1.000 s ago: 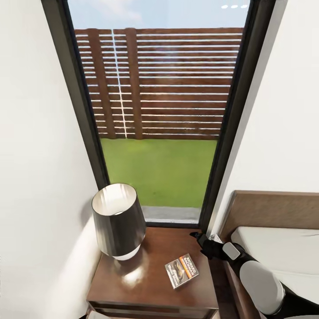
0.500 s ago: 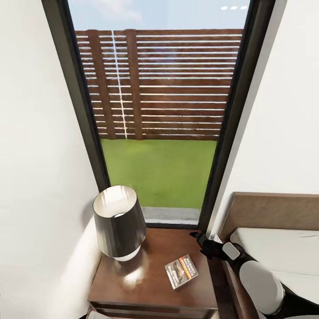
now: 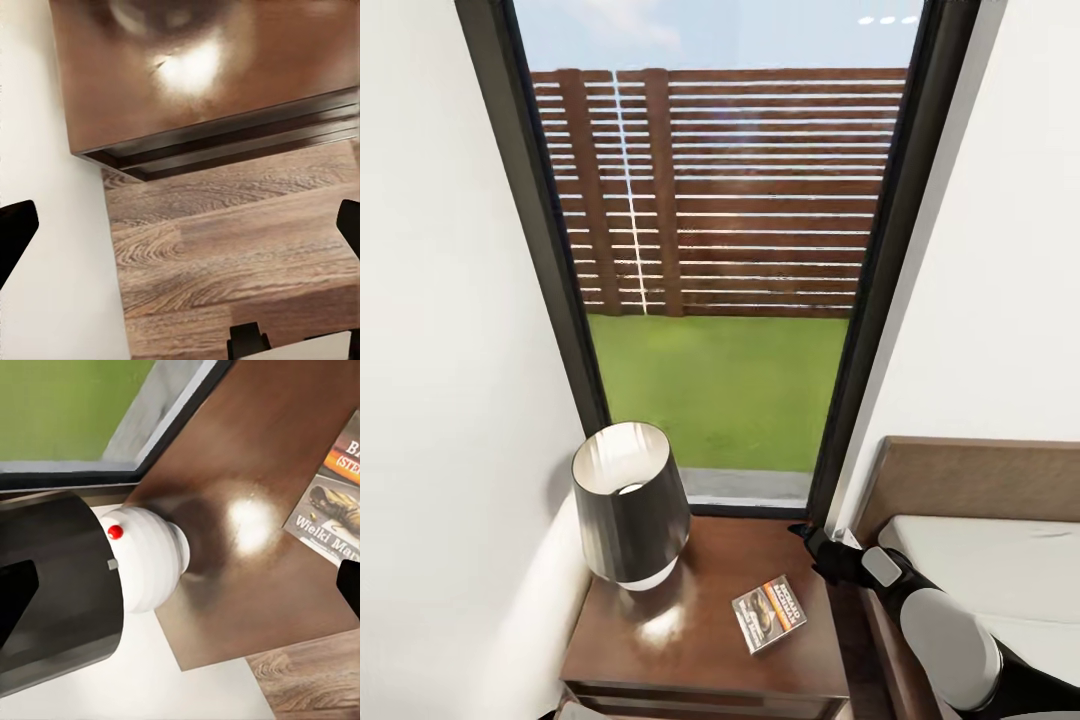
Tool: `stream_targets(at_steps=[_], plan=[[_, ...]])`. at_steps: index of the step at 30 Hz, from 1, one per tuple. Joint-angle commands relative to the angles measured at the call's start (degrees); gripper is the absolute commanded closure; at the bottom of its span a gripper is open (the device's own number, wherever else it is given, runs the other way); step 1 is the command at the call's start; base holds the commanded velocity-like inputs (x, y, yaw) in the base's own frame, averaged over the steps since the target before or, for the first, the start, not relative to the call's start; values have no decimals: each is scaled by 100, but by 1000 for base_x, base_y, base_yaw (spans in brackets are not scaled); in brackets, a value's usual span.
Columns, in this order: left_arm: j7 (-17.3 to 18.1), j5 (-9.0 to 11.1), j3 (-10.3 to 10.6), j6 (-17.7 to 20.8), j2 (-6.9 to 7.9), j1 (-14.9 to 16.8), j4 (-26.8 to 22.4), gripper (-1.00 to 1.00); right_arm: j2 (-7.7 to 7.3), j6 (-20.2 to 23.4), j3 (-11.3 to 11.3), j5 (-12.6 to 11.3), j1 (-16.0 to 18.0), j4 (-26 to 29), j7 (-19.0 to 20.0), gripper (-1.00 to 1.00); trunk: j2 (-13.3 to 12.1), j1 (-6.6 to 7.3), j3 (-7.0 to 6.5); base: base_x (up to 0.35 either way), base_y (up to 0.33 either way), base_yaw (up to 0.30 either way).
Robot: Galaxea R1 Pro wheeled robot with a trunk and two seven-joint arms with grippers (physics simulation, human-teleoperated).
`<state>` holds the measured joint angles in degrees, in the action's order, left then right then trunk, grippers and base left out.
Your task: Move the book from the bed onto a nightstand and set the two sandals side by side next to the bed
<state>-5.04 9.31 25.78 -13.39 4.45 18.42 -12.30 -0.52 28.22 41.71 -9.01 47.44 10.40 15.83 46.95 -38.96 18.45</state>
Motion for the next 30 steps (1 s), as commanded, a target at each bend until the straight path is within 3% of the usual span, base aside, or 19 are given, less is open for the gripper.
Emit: stream_targets(at_steps=[1, 30], plan=[[-24, 54, 50, -16, 3, 4, 0, -100, -1, 35, -9, -57, 2, 6, -8, -100, -37, 22, -12, 0, 0, 0], [-24, 54, 50, -23, 3, 4, 0, -100, 6, 35, -13, -57, 2, 6, -10, -100, -1200, 659, -532, 0, 0, 0]])
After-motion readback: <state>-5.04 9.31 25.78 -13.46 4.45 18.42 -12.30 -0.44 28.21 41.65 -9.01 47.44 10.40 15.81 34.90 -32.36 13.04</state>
